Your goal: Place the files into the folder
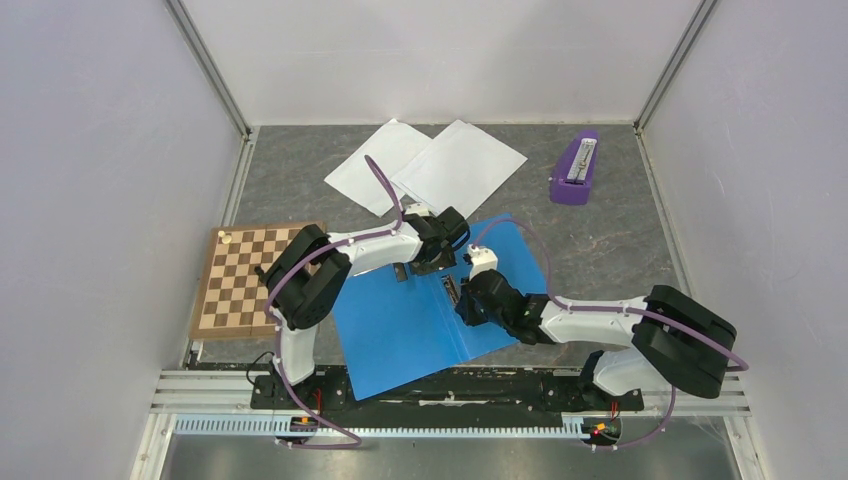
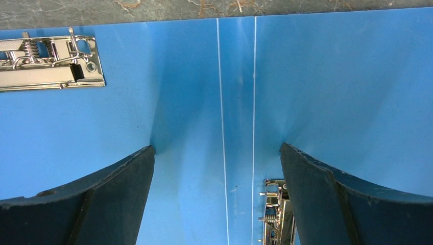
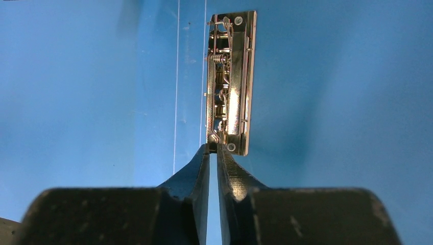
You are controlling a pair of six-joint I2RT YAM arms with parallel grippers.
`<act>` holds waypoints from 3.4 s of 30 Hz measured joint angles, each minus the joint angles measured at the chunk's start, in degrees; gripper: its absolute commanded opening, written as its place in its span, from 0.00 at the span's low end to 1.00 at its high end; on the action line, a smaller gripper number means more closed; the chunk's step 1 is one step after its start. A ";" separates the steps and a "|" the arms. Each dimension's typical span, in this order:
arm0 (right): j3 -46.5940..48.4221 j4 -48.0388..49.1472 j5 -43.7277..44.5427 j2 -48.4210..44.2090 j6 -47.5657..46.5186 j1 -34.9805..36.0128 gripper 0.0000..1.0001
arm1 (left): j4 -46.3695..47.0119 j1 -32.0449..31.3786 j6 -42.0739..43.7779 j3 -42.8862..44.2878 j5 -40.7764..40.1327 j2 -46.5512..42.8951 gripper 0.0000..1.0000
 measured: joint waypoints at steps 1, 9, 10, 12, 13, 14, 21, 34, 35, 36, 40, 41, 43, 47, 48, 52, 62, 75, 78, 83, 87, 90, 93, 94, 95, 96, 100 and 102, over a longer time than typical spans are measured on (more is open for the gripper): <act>-0.17 0.33 0.00 0.00 0.15 0.00 0.13 | 0.17 0.00 0.07 -0.15 -0.02 0.00 0.99; -0.76 1.97 0.17 0.59 0.81 0.00 0.12 | 2.21 -0.02 0.20 -2.14 -0.22 -1.03 0.99; -0.76 2.03 0.22 0.72 0.83 0.00 0.11 | 2.51 -0.07 0.20 -2.40 -0.28 -1.18 0.99; -0.76 2.08 0.37 1.07 0.94 0.00 0.11 | 2.78 -0.22 0.22 -2.62 -0.57 -1.22 0.99; -0.74 2.19 0.39 1.36 1.05 0.00 0.11 | 2.89 -0.26 0.22 -2.73 -0.68 -1.22 0.99; -0.72 2.25 0.50 1.60 1.11 0.02 0.11 | 2.99 -0.28 0.24 -2.82 -0.74 -1.25 0.99; -0.11 1.57 2.60 2.51 1.73 0.81 0.10 | 3.48 -0.37 0.87 -3.21 -0.83 -1.42 0.99; 5.22 -5.05 17.42 6.45 2.19 8.22 0.12 | 3.91 0.28 2.78 -3.34 0.11 -1.44 0.98; 5.22 -5.11 17.73 6.47 2.38 8.31 0.12 | 3.91 0.35 2.95 -3.34 0.22 -1.46 0.98; 5.25 -5.20 18.29 6.51 2.73 8.41 0.12 | 3.96 0.42 3.17 -3.34 0.35 -1.46 0.98; 5.29 -5.79 20.96 6.67 3.96 8.44 0.16 | 4.02 0.57 3.26 -3.34 0.57 -1.46 0.98; 5.27 -5.84 21.62 6.67 4.24 8.44 0.17 | 4.02 0.59 3.28 -3.34 0.57 -1.46 0.98; 5.07 -5.81 22.56 6.67 4.76 8.44 0.19 | 4.04 0.66 3.32 -3.34 0.66 -1.46 0.98; 4.50 -5.05 23.17 6.67 5.27 8.44 0.21 | 4.04 0.85 3.45 -3.34 1.05 -1.49 0.98; 4.46 -4.94 23.23 6.64 5.29 8.44 0.22 | 4.04 0.92 3.52 -3.34 1.18 -1.51 0.98; 4.07 -4.39 23.28 6.51 5.25 8.44 0.26 | 4.09 1.11 3.89 -3.37 1.66 -1.57 0.98; 3.23 -4.35 23.02 2.97 4.15 7.69 0.30 | 4.48 1.18 4.61 -3.67 2.01 -1.84 0.98; 3.28 -3.82 20.81 0.98 1.07 6.69 0.33 | 5.22 1.20 8.70 -3.96 3.58 -2.21 0.97; 3.34 -3.37 20.37 0.11 -0.13 6.45 0.33 | 5.18 1.20 9.88 -3.63 3.91 -2.12 0.97; 3.52 -2.54 19.52 -0.74 -1.73 6.25 0.34 | 4.98 1.14 13.33 -1.95 5.29 -1.05 0.96; 3.52 -2.32 18.88 -2.19 -2.73 6.14 0.35 | 4.96 0.74 16.57 -0.17 6.58 0.02 0.96; 3.50 -2.58 18.80 -3.26 -3.34 5.97 0.35 | 5.09 0.13 18.38 0.90 7.15 0.61 0.96; 3.08 -3.08 18.69 -5.03 -3.82 5.88 0.36 | 5.38 -0.59 19.78 1.51 7.50 0.74 0.95; 2.82 -3.26 18.67 -5.73 -3.96 5.88 0.36 | 5.44 -0.83 20.06 1.64 7.52 0.76 0.96; 2.47 -3.58 18.60 -6.56 -4.00 5.88 0.36 | 5.55 -1.09 20.39 1.79 7.54 0.76 0.95; 2.14 -3.85 18.53 -7.21 -4.02 5.88 0.36 | 5.64 -1.38 20.63 1.95 7.56 0.76 0.95; 0.24 -4.94 18.27 -9.84 -3.98 5.88 0.36 | 6.10 -2.58 21.57 2.43 7.56 1.11 0.95; -0.74 -5.57 18.27 -11.13 -3.93 5.88 0.37 | 6.29 -3.17 21.99 2.73 7.58 1.29 0.95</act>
